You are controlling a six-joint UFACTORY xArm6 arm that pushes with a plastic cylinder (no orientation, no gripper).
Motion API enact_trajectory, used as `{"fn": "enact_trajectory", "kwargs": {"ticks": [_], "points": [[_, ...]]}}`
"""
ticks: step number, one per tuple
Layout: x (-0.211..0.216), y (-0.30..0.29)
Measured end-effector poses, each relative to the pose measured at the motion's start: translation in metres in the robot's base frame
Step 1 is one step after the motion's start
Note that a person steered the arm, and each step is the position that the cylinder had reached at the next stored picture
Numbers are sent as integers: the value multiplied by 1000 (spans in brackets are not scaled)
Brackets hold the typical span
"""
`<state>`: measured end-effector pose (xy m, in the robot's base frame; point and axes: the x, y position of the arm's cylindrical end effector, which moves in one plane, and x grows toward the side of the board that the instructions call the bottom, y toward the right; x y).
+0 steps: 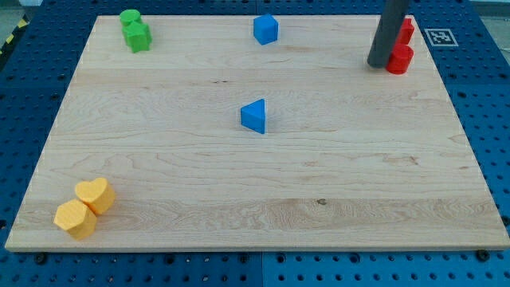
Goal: Push the red circle below the red star
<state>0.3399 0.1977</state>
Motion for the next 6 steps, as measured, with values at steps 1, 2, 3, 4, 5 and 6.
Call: {"fn": "enact_trajectory", "kwargs": {"ticks": [1, 2, 3, 4, 5, 6], "points": [[29, 6], [9, 28], [-10, 28], [-12, 28], [-29, 32], [-37, 32]]}}
